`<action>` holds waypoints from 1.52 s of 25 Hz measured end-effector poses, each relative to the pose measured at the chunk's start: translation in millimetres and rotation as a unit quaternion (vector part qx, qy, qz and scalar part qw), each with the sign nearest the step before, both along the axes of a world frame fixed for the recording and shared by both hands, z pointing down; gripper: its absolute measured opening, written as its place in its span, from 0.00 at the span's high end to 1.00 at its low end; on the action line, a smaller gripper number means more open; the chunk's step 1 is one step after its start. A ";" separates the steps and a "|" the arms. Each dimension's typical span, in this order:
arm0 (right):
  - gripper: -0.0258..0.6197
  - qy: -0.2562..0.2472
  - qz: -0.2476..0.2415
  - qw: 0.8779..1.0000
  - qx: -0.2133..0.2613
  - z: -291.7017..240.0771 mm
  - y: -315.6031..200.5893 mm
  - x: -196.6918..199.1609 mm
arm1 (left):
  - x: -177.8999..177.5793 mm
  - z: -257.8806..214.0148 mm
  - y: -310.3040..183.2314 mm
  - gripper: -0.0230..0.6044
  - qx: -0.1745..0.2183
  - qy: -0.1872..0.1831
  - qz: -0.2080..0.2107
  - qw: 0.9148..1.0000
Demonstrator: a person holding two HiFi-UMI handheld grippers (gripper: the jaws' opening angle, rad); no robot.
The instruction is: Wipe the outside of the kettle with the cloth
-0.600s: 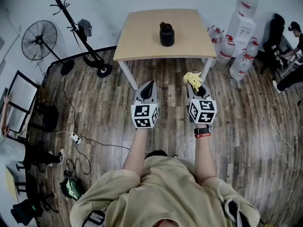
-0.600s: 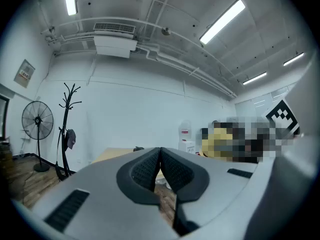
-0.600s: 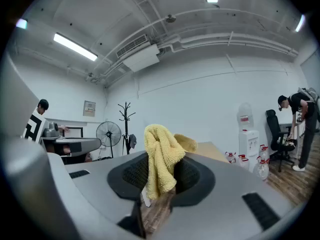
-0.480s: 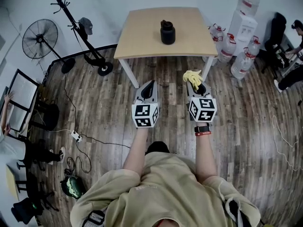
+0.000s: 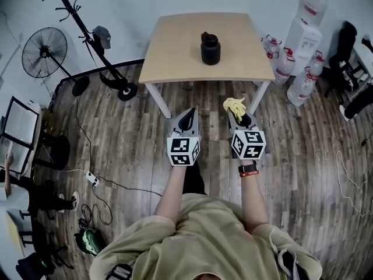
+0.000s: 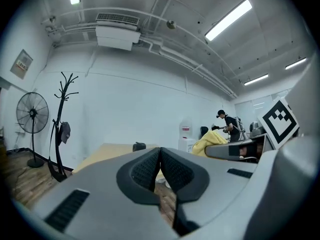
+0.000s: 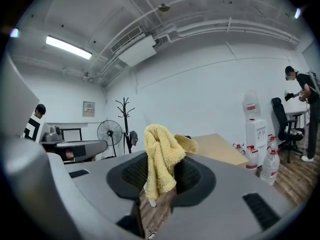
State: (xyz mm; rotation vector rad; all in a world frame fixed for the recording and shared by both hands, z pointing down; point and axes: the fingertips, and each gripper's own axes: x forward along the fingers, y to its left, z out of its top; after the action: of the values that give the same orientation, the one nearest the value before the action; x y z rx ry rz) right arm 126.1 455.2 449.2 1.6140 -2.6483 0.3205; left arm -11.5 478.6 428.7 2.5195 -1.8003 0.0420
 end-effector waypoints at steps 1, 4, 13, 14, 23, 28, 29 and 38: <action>0.75 0.002 -0.001 1.000 -0.001 3.9 -23.4 -10.9 | -8.1 3.7 -26.4 0.92 0.001 0.001 0.003 1.000; 0.75 0.008 0.001 1.000 -0.005 10.3 -104.7 -39.9 | -32.9 11.2 -111.2 0.92 -0.003 0.010 0.007 1.000; 0.75 0.013 0.010 0.999 -0.048 0.9 -309.8 -137.9 | -119.7 -8.4 -325.4 0.92 -0.023 0.016 0.038 0.999; 0.75 0.017 0.009 0.998 -0.053 1.3 -328.8 -146.6 | -127.0 -8.9 -346.7 0.92 -0.025 0.019 0.040 0.999; 0.74 0.019 0.025 0.996 -0.082 17.9 -479.1 -205.7 | -166.7 -0.4 -507.7 0.92 -0.039 0.013 0.094 0.995; 0.74 0.020 0.037 0.995 -0.095 28.2 -529.4 -208.4 | -177.5 15.4 -561.3 0.92 -0.057 0.019 0.108 0.992; 0.74 0.021 0.040 0.994 -0.099 30.4 -537.2 -206.6 | -177.0 18.3 -568.5 0.92 -0.060 0.017 0.110 0.992; 0.74 0.030 0.027 0.989 -0.142 73.4 -609.0 -216.5 | -179.6 41.3 -625.1 0.92 -0.086 0.008 0.089 0.992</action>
State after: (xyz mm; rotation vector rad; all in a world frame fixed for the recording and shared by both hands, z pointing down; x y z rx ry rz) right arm -90.4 -153.8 522.6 1.5787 -2.3858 0.6108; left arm -191.1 -146.5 470.0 2.5390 -1.4915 0.1737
